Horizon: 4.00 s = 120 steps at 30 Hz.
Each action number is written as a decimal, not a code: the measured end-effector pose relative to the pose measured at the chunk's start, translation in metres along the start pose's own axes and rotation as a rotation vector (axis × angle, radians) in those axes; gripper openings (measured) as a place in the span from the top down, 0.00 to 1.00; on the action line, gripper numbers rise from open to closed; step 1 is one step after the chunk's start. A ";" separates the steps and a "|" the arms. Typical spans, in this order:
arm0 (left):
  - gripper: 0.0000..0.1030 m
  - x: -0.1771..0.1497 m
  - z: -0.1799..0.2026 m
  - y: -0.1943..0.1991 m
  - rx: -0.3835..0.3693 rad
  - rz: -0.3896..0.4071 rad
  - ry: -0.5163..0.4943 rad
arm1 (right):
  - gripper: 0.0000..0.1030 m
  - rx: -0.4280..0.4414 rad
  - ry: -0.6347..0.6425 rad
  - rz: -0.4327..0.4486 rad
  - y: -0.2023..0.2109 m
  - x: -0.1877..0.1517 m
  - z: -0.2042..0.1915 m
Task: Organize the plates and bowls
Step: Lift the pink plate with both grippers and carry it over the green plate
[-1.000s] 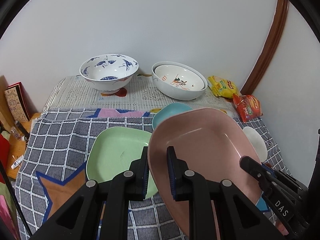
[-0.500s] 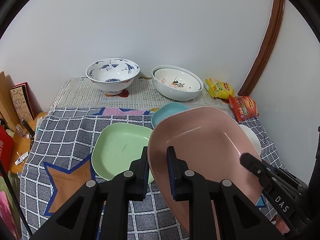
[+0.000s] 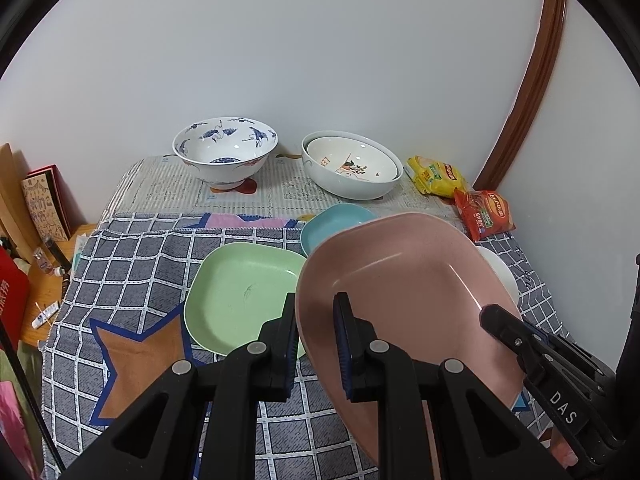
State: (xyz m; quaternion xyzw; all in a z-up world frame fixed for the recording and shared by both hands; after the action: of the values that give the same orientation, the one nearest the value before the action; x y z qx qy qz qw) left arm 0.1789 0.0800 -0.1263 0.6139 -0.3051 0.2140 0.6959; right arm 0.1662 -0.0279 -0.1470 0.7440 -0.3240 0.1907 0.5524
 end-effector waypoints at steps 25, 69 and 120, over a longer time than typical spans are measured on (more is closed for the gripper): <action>0.84 -0.008 -0.008 -0.019 -0.008 -0.034 0.010 | 0.92 -0.015 0.012 -0.025 -0.021 -0.008 0.002; 0.84 -0.034 -0.076 -0.069 0.018 -0.102 0.124 | 0.92 -0.008 0.105 -0.112 -0.095 -0.021 -0.038; 0.84 -0.054 -0.118 -0.107 0.107 -0.168 0.220 | 0.91 0.026 0.193 -0.199 -0.165 -0.031 -0.063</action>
State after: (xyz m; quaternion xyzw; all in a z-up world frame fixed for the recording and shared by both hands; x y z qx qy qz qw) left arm 0.2305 0.1842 -0.2482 0.6464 -0.1629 0.2368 0.7068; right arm 0.2631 0.0699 -0.2626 0.7578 -0.1915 0.2101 0.5873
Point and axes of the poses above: each gripper's, at about its wrist camera, not at the fingertips, and y roughly against the way its jaws point, z to its right, x to its top, the point moved 10 cm from there along -y, roughly the way its jaws point, and after that the axes turned 10 degrees about -y, right-handed, at the moved point
